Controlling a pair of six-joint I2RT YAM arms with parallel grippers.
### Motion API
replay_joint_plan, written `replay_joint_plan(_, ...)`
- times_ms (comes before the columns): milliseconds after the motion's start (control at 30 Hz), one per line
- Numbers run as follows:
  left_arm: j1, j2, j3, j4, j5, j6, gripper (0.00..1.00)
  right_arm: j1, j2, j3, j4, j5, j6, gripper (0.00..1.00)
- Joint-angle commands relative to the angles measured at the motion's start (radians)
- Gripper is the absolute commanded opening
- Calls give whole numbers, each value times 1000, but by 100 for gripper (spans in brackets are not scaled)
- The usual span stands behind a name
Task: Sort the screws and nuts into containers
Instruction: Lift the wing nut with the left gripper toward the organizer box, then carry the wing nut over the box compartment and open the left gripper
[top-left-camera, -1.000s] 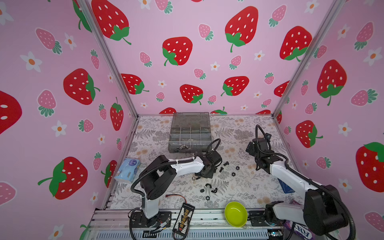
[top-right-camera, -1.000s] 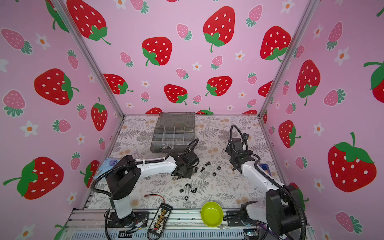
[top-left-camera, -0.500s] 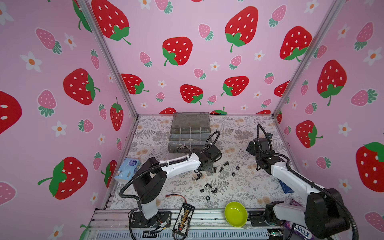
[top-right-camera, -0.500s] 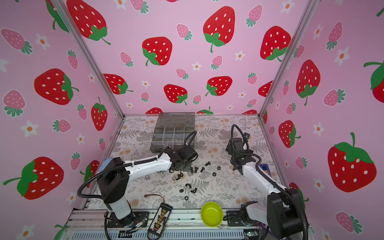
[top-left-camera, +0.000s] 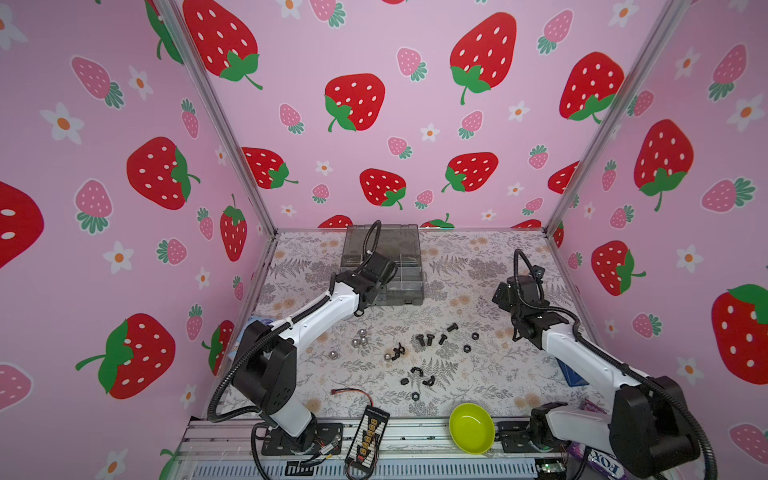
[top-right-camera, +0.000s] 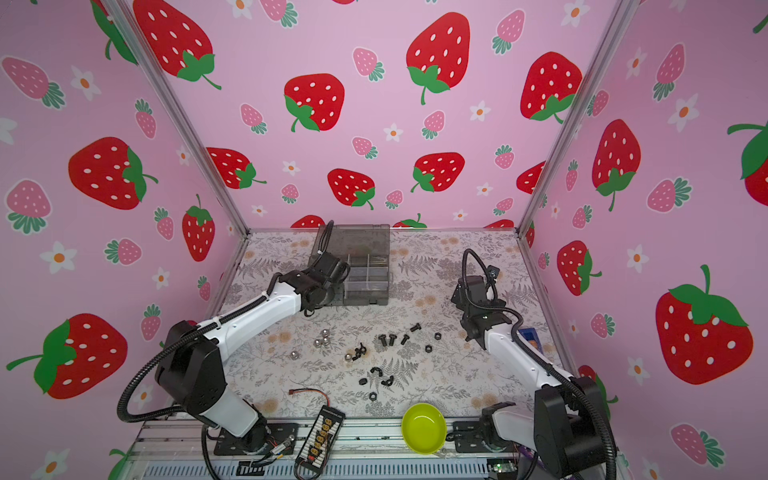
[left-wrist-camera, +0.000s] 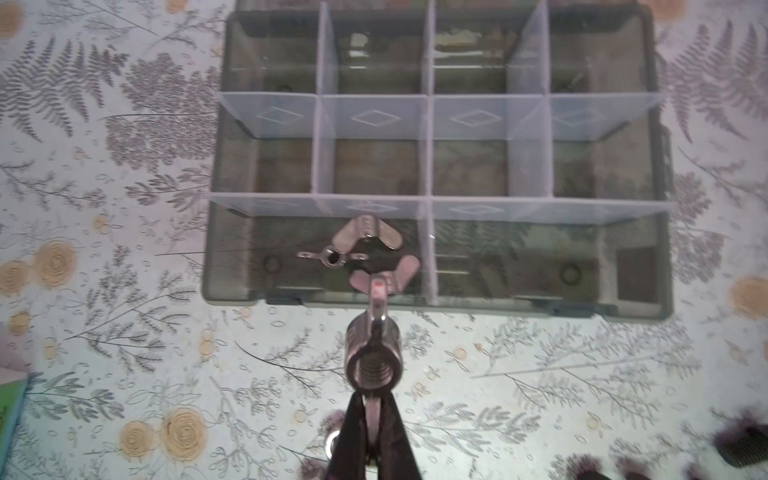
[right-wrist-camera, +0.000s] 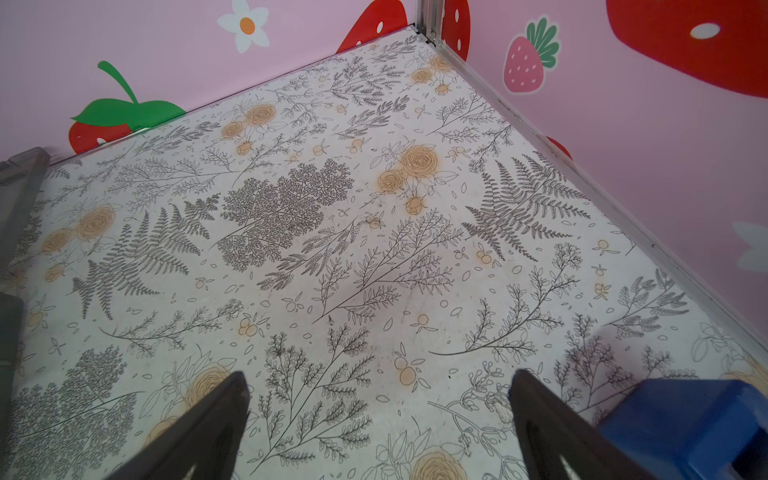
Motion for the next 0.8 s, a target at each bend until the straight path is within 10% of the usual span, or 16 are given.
replay_joint_plan(0, 74, -13, -5, -34, -10, 61, 0, 0, -8, -10, 12, -9, 1, 100)
replay_joint_plan(767, 279, 170, 69, 34, 80, 176, 0, 0, 6, 3, -5, -23, 20, 100)
